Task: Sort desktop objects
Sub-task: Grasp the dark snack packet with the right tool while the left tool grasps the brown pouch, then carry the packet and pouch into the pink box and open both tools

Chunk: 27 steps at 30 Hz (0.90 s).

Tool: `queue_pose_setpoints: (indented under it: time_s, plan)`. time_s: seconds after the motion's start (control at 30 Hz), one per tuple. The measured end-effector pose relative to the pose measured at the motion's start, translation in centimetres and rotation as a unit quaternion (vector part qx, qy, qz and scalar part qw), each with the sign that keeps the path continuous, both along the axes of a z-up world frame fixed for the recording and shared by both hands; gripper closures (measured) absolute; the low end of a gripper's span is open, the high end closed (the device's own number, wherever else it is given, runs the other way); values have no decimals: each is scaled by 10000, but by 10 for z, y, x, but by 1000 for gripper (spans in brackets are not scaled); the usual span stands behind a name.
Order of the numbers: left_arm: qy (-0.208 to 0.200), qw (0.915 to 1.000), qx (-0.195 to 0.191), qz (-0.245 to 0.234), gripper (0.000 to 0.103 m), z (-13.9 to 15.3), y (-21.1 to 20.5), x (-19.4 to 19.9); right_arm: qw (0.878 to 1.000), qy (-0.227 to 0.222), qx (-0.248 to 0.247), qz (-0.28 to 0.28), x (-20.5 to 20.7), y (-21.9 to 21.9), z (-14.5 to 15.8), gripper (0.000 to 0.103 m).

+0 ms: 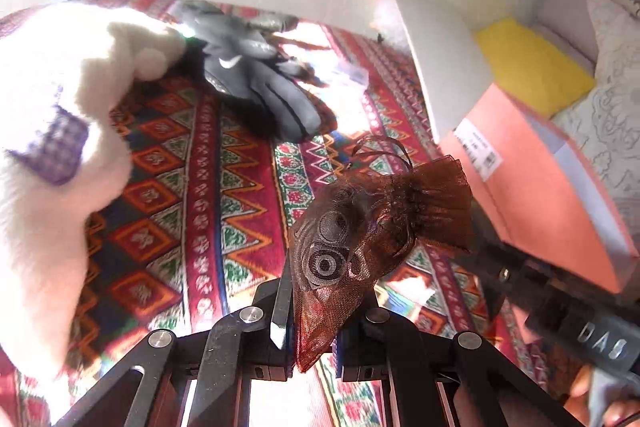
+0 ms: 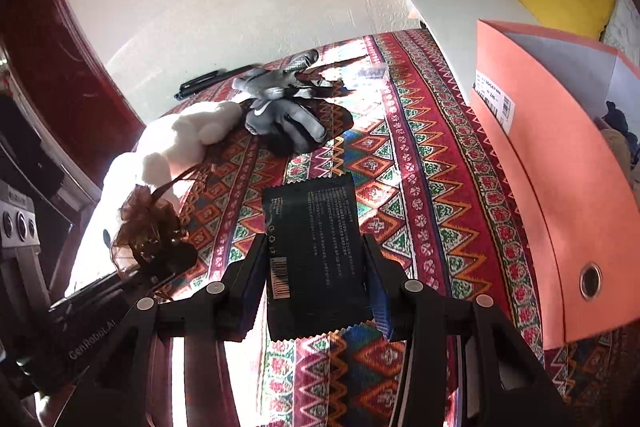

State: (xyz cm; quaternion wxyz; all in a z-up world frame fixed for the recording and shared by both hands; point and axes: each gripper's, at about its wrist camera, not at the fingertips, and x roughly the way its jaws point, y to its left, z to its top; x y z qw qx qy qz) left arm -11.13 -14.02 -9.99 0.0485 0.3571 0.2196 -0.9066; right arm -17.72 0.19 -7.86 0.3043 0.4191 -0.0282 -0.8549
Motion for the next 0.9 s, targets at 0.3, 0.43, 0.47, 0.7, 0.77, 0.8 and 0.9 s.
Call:
queue_pose_setpoints:
  time_s: [0.3, 0.43, 0.47, 0.7, 0.77, 0.8, 0.9]
  plan:
    - [389, 9989, 44, -254, 96, 34, 35, 47, 9962, 744, -102, -449, 90, 45, 32, 55]
    - [569, 9974, -3, -444, 96, 54, 55, 64, 9929, 1014, -100, -613, 115, 62, 48, 55]
    - [622, 9969, -22, -477, 96, 59, 60, 68, 9920, 1075, -105, -659, 120, 66, 51, 55]
    - [907, 9935, -140, -680, 96, 87, 88, 80, 9855, 1385, -144, -967, 143, 98, 73, 55]
    - [941, 9927, -188, -731, 96, 92, 97, 80, 9841, 1424, -171, -1052, 146, 107, 78, 55]
    - [951, 9923, -209, -760, 96, 94, 101, 80, 9833, 1442, -186, -1093, 147, 112, 81, 55]
    - [957, 9914, -242, -859, 96, 98, 114, 78, 9809, 1496, -228, -1219, 150, 126, 88, 55]
